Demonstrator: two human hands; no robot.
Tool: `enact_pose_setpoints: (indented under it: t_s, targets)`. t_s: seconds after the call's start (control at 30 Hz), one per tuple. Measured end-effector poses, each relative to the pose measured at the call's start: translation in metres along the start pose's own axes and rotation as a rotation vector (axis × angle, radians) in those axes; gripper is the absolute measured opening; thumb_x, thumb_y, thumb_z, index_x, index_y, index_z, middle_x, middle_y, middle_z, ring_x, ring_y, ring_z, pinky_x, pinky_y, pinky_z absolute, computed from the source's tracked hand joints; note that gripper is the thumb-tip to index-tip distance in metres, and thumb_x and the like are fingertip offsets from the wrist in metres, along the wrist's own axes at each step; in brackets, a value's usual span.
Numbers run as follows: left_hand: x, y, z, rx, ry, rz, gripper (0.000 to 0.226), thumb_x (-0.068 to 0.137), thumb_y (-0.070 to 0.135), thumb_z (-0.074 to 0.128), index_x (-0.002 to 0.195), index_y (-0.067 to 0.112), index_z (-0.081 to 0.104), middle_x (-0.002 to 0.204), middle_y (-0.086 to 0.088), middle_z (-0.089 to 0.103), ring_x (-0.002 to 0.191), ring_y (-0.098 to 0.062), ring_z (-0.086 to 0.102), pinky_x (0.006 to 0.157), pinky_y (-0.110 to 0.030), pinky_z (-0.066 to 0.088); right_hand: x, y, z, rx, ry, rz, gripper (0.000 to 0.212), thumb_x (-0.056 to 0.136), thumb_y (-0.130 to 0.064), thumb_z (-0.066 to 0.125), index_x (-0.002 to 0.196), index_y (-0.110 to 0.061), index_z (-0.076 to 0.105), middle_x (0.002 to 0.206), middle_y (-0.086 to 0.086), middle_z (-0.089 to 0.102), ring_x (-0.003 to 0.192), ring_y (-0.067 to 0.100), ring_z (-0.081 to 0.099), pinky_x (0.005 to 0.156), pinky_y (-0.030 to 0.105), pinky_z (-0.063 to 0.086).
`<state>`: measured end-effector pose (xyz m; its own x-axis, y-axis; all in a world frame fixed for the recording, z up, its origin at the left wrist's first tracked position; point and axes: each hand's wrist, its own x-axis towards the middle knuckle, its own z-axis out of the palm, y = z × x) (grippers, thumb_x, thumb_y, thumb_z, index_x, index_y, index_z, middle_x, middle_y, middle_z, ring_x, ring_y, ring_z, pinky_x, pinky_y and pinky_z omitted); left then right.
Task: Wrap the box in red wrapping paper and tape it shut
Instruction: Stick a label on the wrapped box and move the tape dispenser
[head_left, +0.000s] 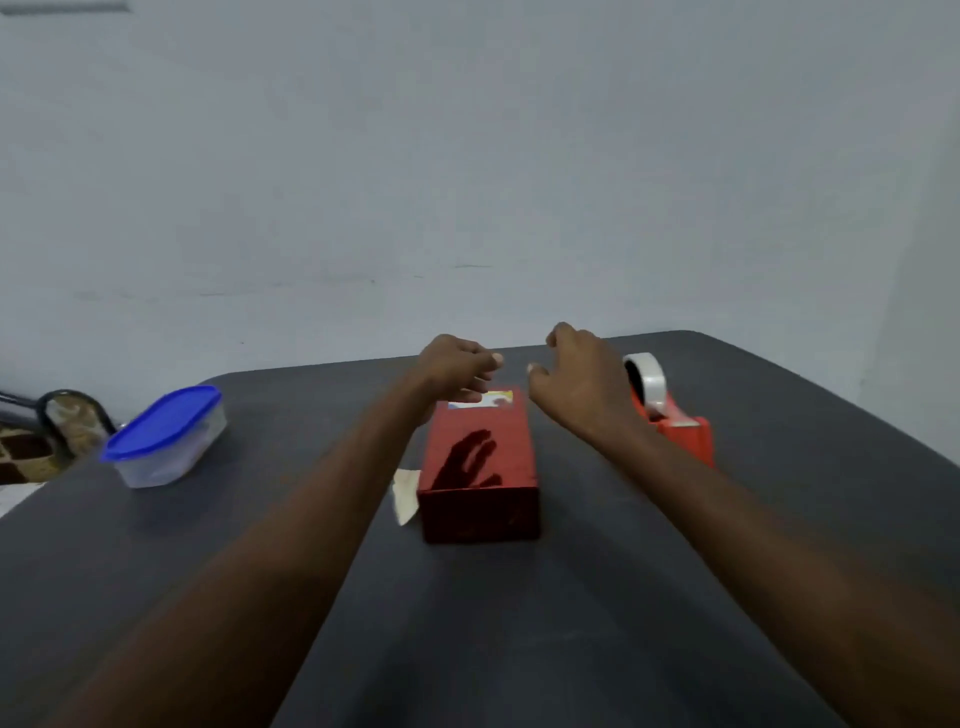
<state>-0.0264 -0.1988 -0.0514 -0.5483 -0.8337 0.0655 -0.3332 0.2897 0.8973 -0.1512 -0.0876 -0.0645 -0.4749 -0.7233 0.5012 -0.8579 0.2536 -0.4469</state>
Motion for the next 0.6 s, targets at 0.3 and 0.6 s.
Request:
enact_pose_setpoints:
  t_s: [0.3,0.6]
  targets:
    - [0.011,0.034,0.13,-0.283,-0.325,-0.247,0.06,0.096,0.059,0.045,0.12,0.005,0.053,0.113,-0.018,0.06,0.108,-0.032,0.06,0.099,-0.046,0.05,-0.049,0.113,-0.015,-0.007,0.026,0.322,0.098,0.075,-0.046,0.079,0.149,-0.006,0.028,0.144,0.018,0.047,0.129,0.038,0.047,0.102,0.048,0.044]
    - [0.026,0.025,0.154,-0.422,-0.274,-0.354,0.092,0.089,0.076,0.032,0.137,-0.001,0.045,0.132,-0.024,0.054,0.117,-0.037,0.058,0.1,-0.051,0.049,-0.054,0.14,-0.002,0.177,-0.023,0.434,0.069,0.071,-0.049,0.083,0.124,-0.011,0.06,0.12,0.01,0.068,0.105,0.029,0.065,0.081,0.036,0.052]
